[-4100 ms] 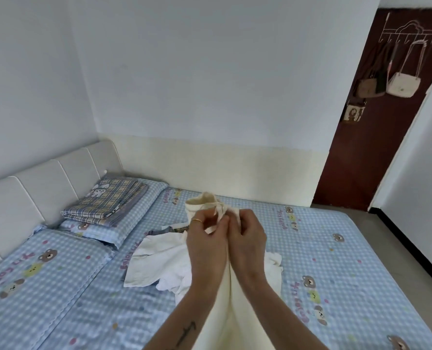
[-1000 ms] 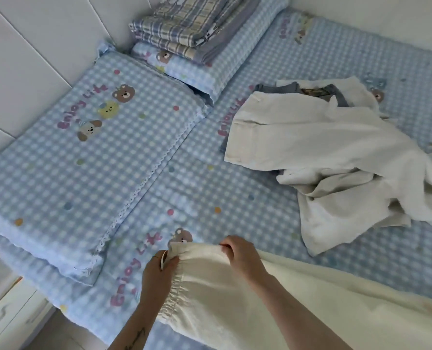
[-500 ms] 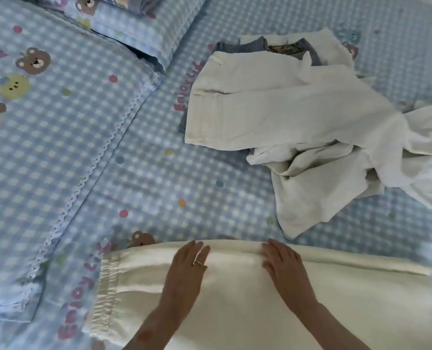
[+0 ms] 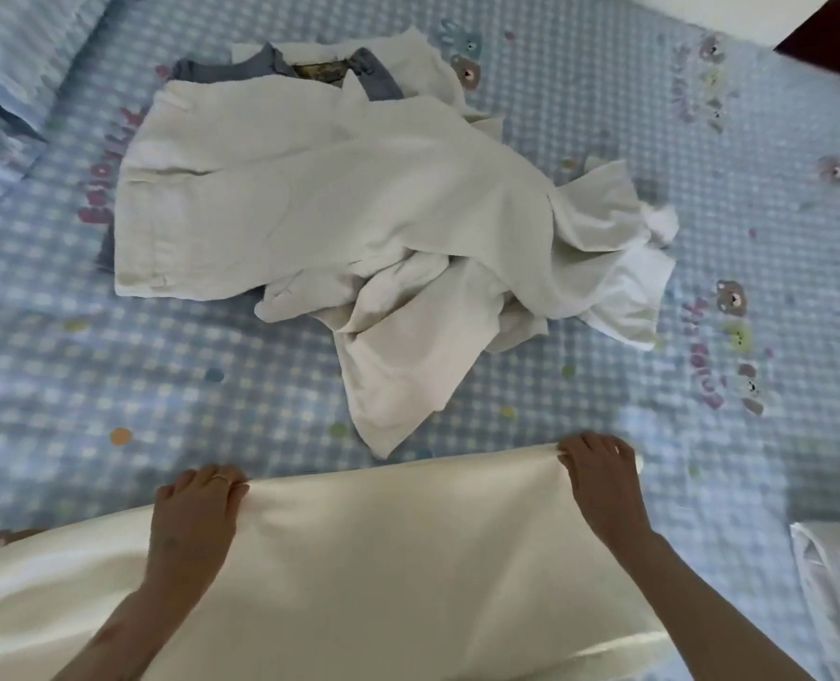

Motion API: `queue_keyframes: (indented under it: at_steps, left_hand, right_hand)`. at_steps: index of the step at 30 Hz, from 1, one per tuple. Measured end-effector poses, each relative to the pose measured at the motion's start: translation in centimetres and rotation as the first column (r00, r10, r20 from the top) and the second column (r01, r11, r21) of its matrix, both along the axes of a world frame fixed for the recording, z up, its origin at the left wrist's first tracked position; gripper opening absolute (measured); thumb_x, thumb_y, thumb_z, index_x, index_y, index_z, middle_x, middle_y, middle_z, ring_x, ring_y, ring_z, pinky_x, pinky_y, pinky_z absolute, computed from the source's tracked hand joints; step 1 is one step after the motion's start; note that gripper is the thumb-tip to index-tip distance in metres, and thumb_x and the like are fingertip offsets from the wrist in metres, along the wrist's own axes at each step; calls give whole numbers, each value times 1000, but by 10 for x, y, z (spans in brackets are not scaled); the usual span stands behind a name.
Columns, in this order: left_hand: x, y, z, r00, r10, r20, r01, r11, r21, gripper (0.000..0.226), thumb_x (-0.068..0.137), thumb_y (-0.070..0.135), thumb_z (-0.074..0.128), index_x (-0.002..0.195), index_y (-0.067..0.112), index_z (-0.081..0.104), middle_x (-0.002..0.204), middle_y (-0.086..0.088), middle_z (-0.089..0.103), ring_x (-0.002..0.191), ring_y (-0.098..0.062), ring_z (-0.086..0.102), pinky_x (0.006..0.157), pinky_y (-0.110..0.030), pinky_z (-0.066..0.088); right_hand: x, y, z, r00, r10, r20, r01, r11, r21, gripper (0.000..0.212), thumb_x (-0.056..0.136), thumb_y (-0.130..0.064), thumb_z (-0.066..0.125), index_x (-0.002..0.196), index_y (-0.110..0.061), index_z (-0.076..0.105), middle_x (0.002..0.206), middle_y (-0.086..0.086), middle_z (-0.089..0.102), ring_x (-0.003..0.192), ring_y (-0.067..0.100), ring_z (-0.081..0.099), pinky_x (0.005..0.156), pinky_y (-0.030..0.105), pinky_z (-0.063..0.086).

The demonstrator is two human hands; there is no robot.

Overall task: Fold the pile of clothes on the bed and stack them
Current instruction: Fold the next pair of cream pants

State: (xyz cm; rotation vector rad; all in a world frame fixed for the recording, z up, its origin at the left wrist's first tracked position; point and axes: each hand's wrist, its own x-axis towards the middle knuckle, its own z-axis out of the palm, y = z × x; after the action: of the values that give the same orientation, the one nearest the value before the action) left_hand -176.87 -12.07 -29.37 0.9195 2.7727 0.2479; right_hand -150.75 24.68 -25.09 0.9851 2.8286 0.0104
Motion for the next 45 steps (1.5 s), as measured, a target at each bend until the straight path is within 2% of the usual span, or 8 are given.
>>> queue_keyframes:
  at_steps: [3,7,13,21,26,34,40,45]
  left_hand:
    - [31,23,0,994,-6,-112,15,997,76,33,90,16,40,101,0,66,103,-23,65,94,-44,61,80,-50,44]
    - [134,70,-7,891,-448,-72,453,872,188,43,98,22,26,128,2,50,143,-14,43,138,-26,26,111,-37,19]
    - [204,143,-41,874,-479,76,477,878,44,69,84,49,43,139,8,41,152,-12,27,143,-27,13,113,-45,15]
    - [237,136,-42,873,-480,84,483,876,-17,76,83,51,43,144,6,29,156,-12,19,145,-26,9,115,-41,12]
    - [271,110,-33,908,-396,133,403,915,-27,68,93,54,31,140,6,36,154,-11,18,145,-24,11,112,-39,16]
    - [224,-32,4,982,-143,126,157,982,-103,67,95,54,21,148,14,16,158,-8,12,145,-23,12,113,-37,16]
    - [156,-58,-1,996,-19,86,33,987,-159,67,97,51,23,144,5,32,153,-18,24,141,-31,24,112,-45,21]
    - [116,-184,-12,996,83,38,-70,964,-255,64,96,51,24,141,8,40,152,-14,30,138,-31,31,109,-49,28]
  right_hand:
    - [15,7,-8,983,-178,-47,177,984,-15,41,83,-15,71,120,-3,60,121,18,61,114,36,57,97,51,41]
    - [55,-10,-21,960,-273,-62,276,960,53,61,96,-39,30,144,-1,33,149,23,33,138,35,33,111,57,22]
    - [71,-18,-74,997,73,-23,-75,987,-139,59,94,-46,31,146,-18,32,156,7,22,143,25,20,113,55,13]
    - [109,36,-65,893,-439,-98,425,895,-136,64,96,-40,15,149,-5,19,157,13,15,146,27,14,117,55,8]
    - [117,-74,-69,957,252,-141,-281,927,-250,54,100,-44,20,148,-21,26,159,3,12,144,24,19,114,52,16]
    - [118,-53,-50,994,-82,-72,65,976,-208,74,99,-48,4,137,0,45,147,16,36,146,13,3,106,61,25]
    - [-14,-216,-43,872,445,-204,-487,831,-269,56,96,-43,30,144,-17,36,155,9,26,142,26,25,108,57,22]
    - [-57,-197,-75,874,485,34,-464,852,-242,60,90,-44,32,144,-19,39,157,1,21,142,23,27,110,58,22]
